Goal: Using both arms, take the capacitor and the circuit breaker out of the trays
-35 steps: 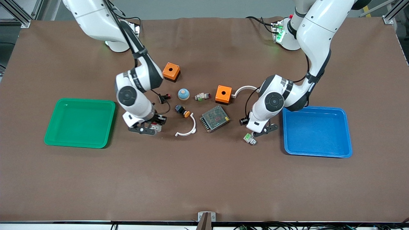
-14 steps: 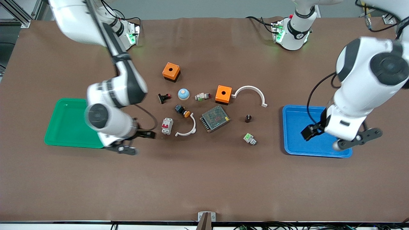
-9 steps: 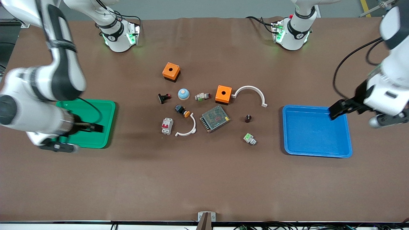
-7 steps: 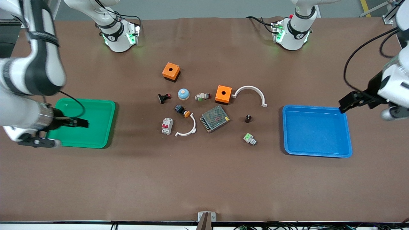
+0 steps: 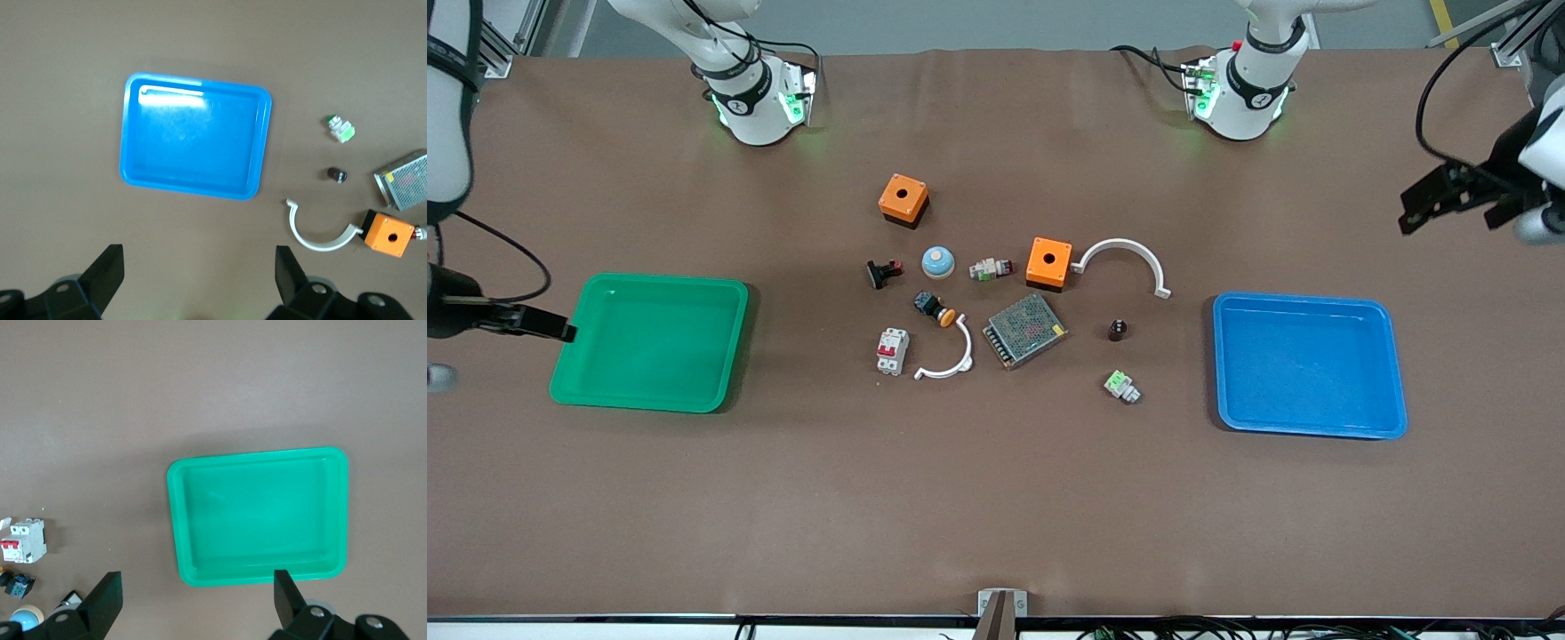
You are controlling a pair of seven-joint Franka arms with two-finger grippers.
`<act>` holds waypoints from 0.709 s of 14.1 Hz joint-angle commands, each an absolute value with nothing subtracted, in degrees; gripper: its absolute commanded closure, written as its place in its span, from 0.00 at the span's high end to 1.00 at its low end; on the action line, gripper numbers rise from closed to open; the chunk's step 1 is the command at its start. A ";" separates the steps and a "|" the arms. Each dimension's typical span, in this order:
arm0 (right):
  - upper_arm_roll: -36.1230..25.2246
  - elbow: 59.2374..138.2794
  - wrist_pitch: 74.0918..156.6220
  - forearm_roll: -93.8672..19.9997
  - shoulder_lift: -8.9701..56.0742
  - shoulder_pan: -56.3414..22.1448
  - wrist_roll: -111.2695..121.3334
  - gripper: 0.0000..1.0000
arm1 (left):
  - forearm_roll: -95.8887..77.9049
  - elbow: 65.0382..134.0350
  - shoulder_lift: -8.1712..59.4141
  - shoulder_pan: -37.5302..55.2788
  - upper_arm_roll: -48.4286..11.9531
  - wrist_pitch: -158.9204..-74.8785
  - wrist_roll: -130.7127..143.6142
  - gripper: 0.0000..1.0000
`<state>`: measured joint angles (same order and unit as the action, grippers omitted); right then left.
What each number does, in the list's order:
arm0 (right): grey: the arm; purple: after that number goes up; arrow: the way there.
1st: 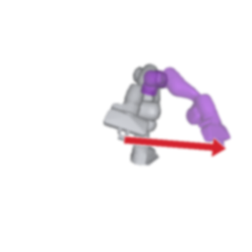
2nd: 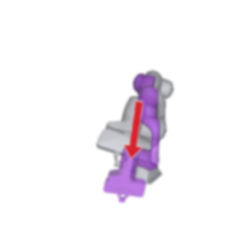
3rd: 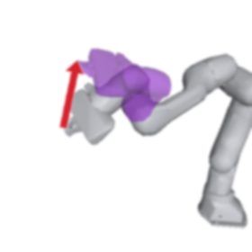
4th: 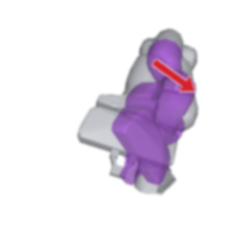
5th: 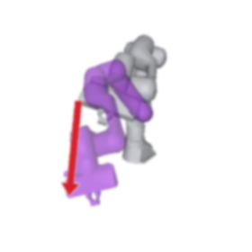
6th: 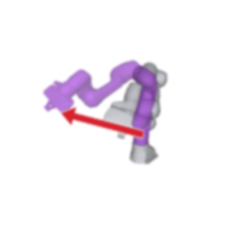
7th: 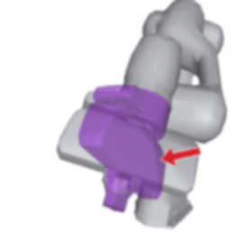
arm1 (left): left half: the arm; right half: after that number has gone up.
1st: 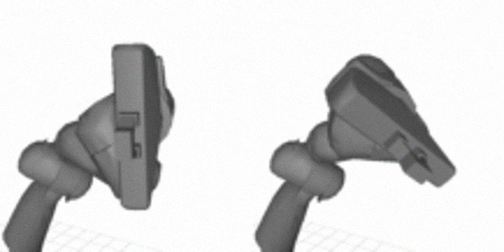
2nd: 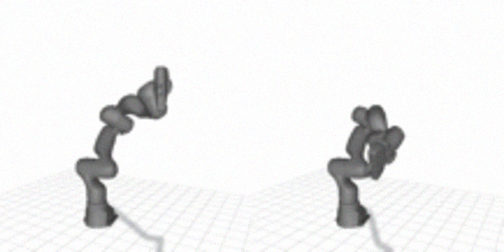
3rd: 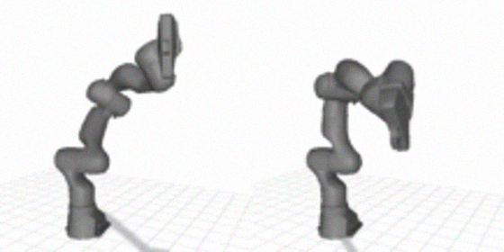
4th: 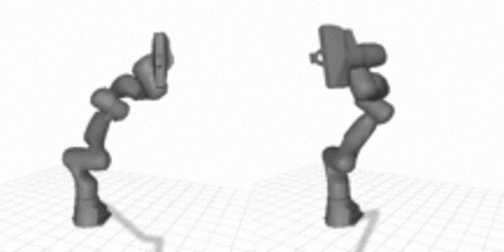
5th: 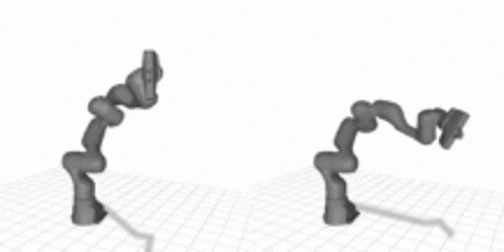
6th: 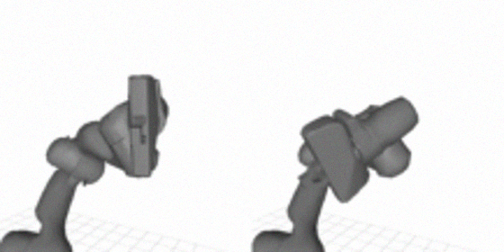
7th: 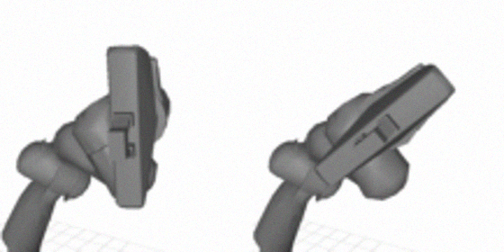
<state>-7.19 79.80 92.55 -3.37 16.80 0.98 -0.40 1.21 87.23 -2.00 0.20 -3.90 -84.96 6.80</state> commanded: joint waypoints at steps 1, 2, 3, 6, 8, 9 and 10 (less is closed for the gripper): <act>-5.71 79.01 91.76 -2.99 16.70 2.46 -0.53 1.00 | 0.26 91.14 -5.27 0.97 -2.64 -85.25 6.24 1.00; -5.71 79.54 91.06 -2.81 16.35 2.63 0.08 1.00 | 0.35 91.06 -5.19 0.44 -2.72 -85.34 6.24 1.00; -5.63 79.63 89.66 -2.73 16.09 2.72 0.09 1.00 | 0.35 91.05 -5.01 0.44 -2.81 -85.43 6.15 1.00; -5.71 82.16 87.89 -2.38 13.02 2.55 1.84 1.00 | 0.53 90.26 -5.10 0.44 -3.08 -85.43 6.07 1.00; -5.71 86.90 88.68 -2.20 8.72 2.55 2.55 1.00 | 0.53 90.26 -5.10 0.53 -3.08 -85.08 5.98 1.00; -5.63 88.92 88.86 -2.02 6.61 2.29 2.55 1.00 | 0.44 90.26 -4.84 0.53 -3.16 -85.17 5.89 1.00; -5.45 90.77 89.03 -1.50 4.68 2.20 2.46 1.00 | 0.09 90.26 -4.66 0.79 -3.16 -85.17 5.98 1.00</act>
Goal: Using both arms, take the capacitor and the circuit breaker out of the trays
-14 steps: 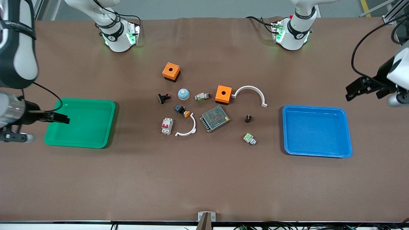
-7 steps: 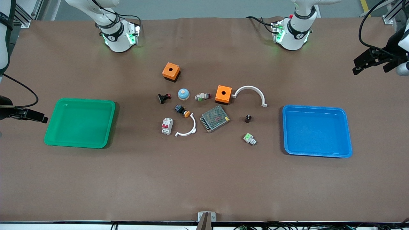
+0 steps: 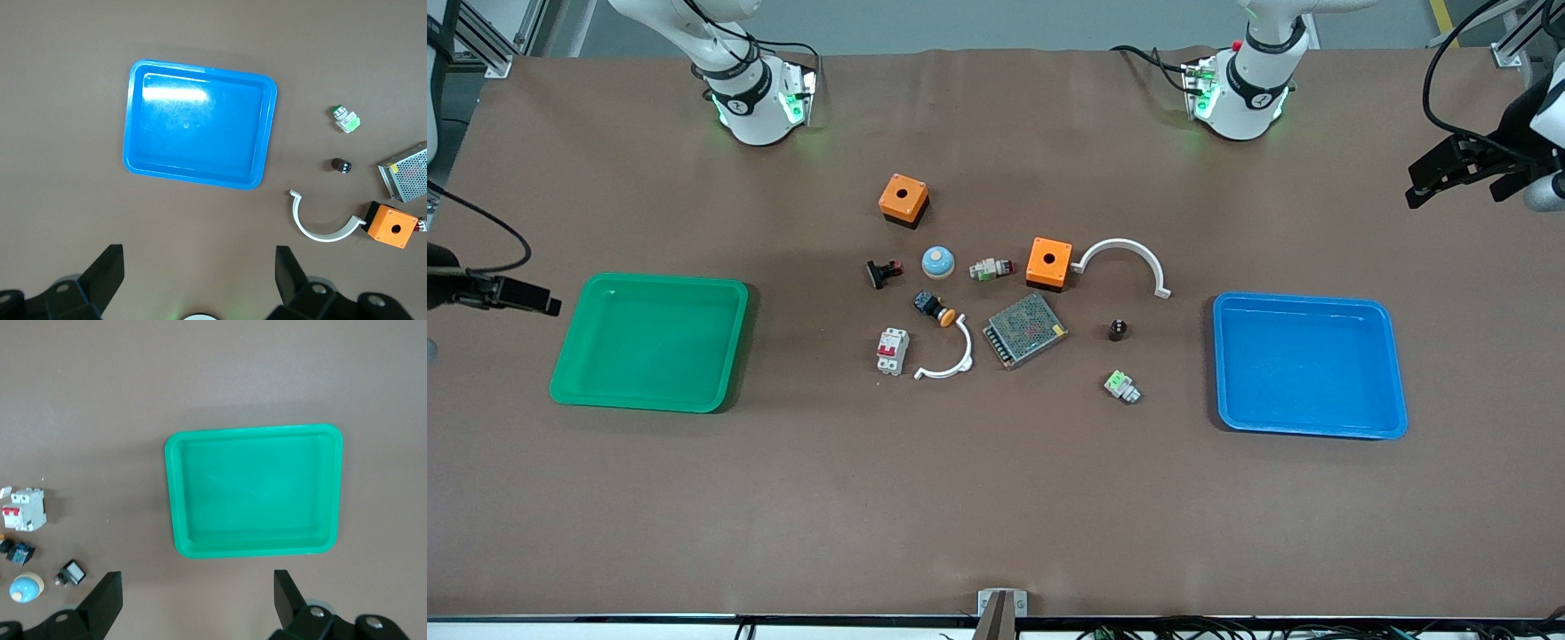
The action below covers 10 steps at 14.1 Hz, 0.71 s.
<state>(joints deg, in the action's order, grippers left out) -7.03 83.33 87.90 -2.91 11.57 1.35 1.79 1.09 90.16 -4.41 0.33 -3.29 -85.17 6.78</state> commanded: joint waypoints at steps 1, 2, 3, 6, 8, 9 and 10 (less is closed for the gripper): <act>-5.45 91.66 88.95 -1.41 3.53 2.20 2.46 1.00 | 0.09 90.26 -4.66 0.88 -3.34 -85.25 6.06 1.00; -5.36 92.71 89.03 -1.32 2.21 2.20 2.46 1.00 | 0.09 90.18 -4.75 0.88 -3.95 -85.25 6.33 1.00; -5.36 93.77 89.03 -1.23 0.98 2.28 2.55 1.00 | 0.09 90.26 -4.92 0.79 -4.39 -85.25 6.68 1.00; -5.36 97.55 90.53 -1.06 -3.33 2.29 2.55 1.00 | 0.09 89.91 -5.01 0.79 -4.39 -85.25 6.85 1.00; -5.10 97.65 90.35 -0.53 -4.21 2.29 2.55 1.00 | 0.17 89.74 -5.01 0.79 -4.39 -85.34 6.94 1.00; -5.10 97.73 90.26 -0.44 -4.48 2.37 2.55 1.00 | 0.26 89.48 -5.01 0.79 -4.48 -85.34 6.94 1.00; -5.10 98.00 90.26 -0.35 -4.92 2.37 2.64 1.00 | 0.35 89.39 -5.01 0.79 -4.48 -85.43 6.94 1.00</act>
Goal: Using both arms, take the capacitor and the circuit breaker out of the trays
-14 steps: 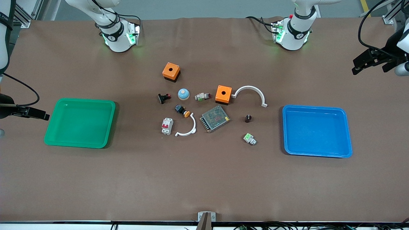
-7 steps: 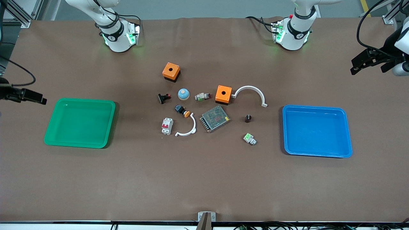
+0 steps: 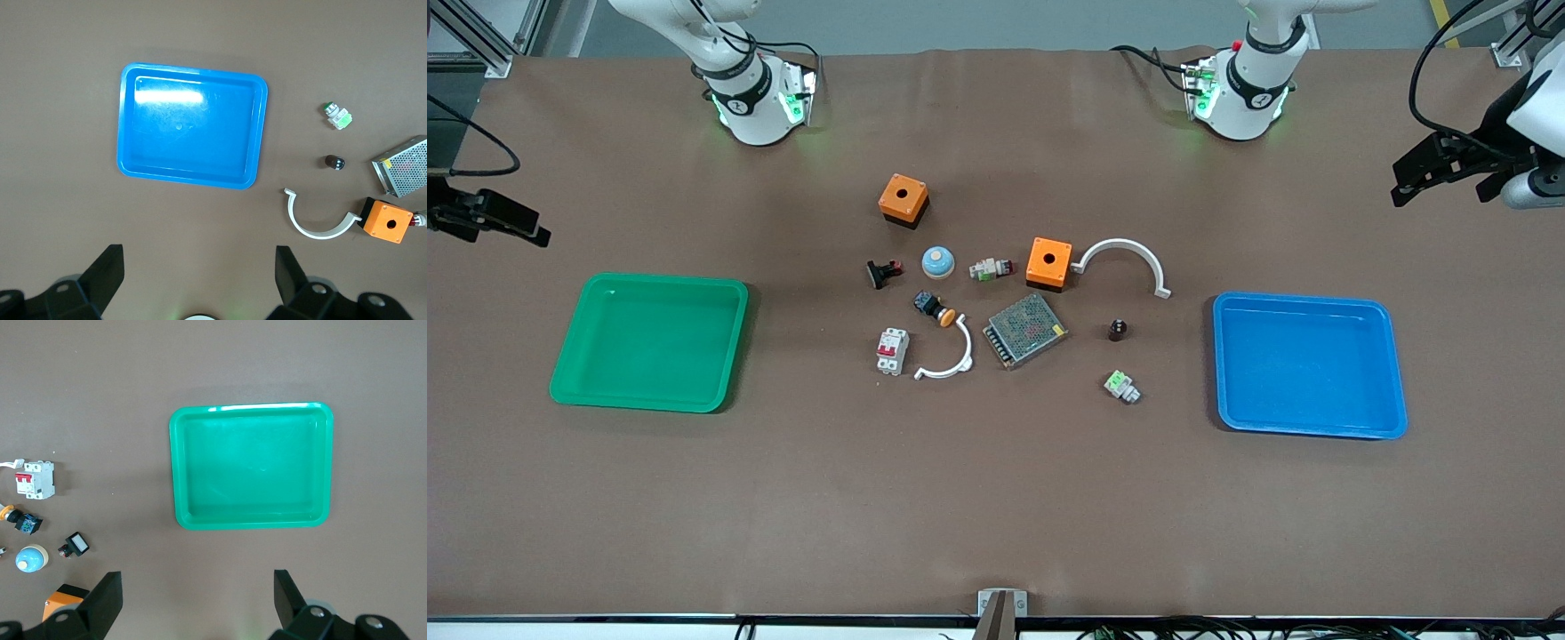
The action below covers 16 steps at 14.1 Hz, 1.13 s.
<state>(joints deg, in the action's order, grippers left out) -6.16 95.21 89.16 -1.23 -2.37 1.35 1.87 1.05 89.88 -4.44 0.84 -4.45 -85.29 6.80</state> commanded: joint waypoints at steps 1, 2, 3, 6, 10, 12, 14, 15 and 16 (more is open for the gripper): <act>-5.10 99.04 90.61 -0.09 -5.53 2.37 2.55 1.00 | 0.26 89.38 -5.01 0.79 -4.48 -85.52 6.94 1.00; -5.10 99.57 90.96 0.00 -6.06 2.37 2.55 1.00 | 0.35 89.38 -5.01 0.79 -4.48 -85.60 6.94 1.00; -5.10 99.75 91.14 0.00 -6.41 2.37 2.55 1.00 | 0.35 89.38 -5.01 0.79 -4.48 -85.61 6.94 1.00; -5.10 100.11 91.14 -0.09 -7.29 2.20 2.46 1.00 | 0.61 89.30 -4.92 0.79 -4.48 -85.78 6.86 1.00; -5.10 100.02 91.32 -0.79 -7.29 2.11 2.37 1.00 | 0.44 89.12 -4.48 0.88 -4.48 -86.92 6.94 1.00; -5.10 100.02 91.14 -0.88 -7.29 2.11 2.46 1.00 | 0.44 89.12 -4.31 0.97 -4.48 -86.92 6.94 1.00; -5.10 100.02 90.97 -0.88 -7.29 2.11 2.46 1.00 | 0.18 89.12 -4.31 0.97 -4.48 -86.92 7.03 1.00; -5.10 100.02 90.88 -0.88 -7.47 2.02 2.46 1.00 | 0.26 89.12 -4.39 0.97 -4.48 -86.92 7.12 1.00; -5.10 100.02 90.97 -0.88 -7.56 1.85 2.55 1.00 | 0.26 89.12 -4.39 0.88 -4.66 -86.92 7.12 1.00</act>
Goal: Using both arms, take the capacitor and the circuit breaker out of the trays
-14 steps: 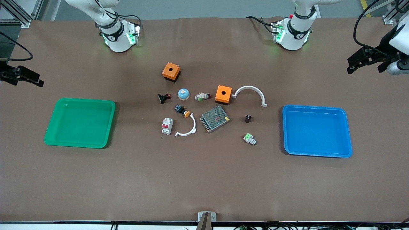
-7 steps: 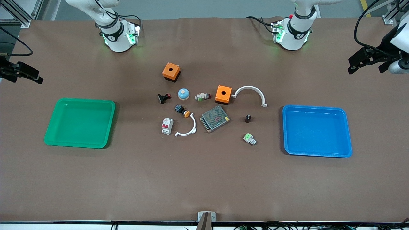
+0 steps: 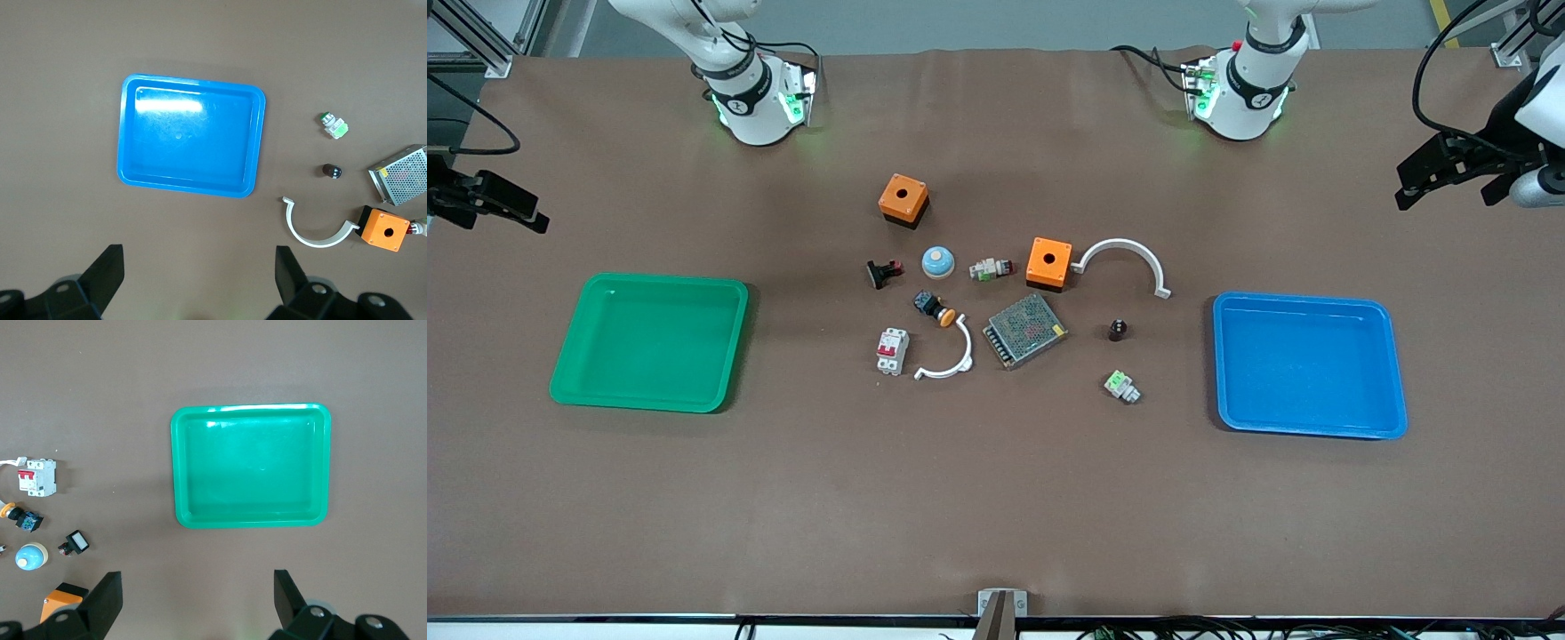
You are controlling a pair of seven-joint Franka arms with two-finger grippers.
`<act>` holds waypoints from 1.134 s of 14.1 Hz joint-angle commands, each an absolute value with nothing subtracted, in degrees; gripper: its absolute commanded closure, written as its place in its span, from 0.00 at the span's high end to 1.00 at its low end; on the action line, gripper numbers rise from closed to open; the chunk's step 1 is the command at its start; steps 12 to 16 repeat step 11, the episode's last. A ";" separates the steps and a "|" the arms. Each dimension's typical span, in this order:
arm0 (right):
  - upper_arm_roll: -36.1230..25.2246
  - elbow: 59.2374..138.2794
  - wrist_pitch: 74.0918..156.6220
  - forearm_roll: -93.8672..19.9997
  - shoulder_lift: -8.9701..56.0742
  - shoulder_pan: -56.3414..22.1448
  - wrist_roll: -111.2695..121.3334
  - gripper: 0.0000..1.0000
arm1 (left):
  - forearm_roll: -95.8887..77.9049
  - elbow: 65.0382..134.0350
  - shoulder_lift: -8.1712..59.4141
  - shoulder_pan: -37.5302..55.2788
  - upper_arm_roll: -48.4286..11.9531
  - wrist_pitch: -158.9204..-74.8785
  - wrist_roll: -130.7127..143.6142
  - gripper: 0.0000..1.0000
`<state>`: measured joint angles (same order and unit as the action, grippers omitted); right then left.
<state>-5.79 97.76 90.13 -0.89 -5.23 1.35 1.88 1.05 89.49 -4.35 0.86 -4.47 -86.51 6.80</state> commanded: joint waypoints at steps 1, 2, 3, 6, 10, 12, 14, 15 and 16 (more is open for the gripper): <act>-5.10 100.02 91.05 -0.88 -7.56 1.85 2.64 1.00 | 0.18 89.12 -4.39 0.79 -4.83 -86.84 7.12 1.00; -5.10 100.02 91.14 -0.88 -7.56 1.76 2.98 1.00 | 0.26 89.12 -4.39 0.88 -4.92 -86.84 7.12 1.00; -5.10 100.02 91.14 -0.88 -7.65 1.67 3.34 1.00 | 0.26 89.12 -4.57 0.88 -4.92 -86.66 7.21 1.00; -5.10 100.02 91.14 -0.79 -7.73 1.32 4.30 1.00 | 0.70 89.03 -4.48 0.97 -5.18 -86.57 7.03 1.00; -5.10 99.93 91.14 -0.79 -7.73 1.32 5.80 1.00 | 0.88 87.45 -4.13 0.44 -5.27 -86.57 6.33 1.00; -5.10 100.02 91.14 -0.79 -7.73 1.32 5.80 1.00 | 0.97 87.54 -3.87 0.53 -5.27 -86.49 6.33 1.00; -5.10 100.02 91.14 -0.79 -7.73 1.32 5.80 1.00 | 0.97 87.54 -3.87 0.53 -5.27 -86.49 6.33 1.00; -5.10 100.02 91.14 -0.79 -7.73 1.32 5.80 1.00 | 0.97 87.54 -3.87 0.53 -5.27 -86.49 6.33 1.00; -5.10 100.02 91.14 -0.79 -7.73 1.32 5.80 1.00 | 0.97 87.54 -3.87 0.53 -5.27 -86.49 6.33 1.00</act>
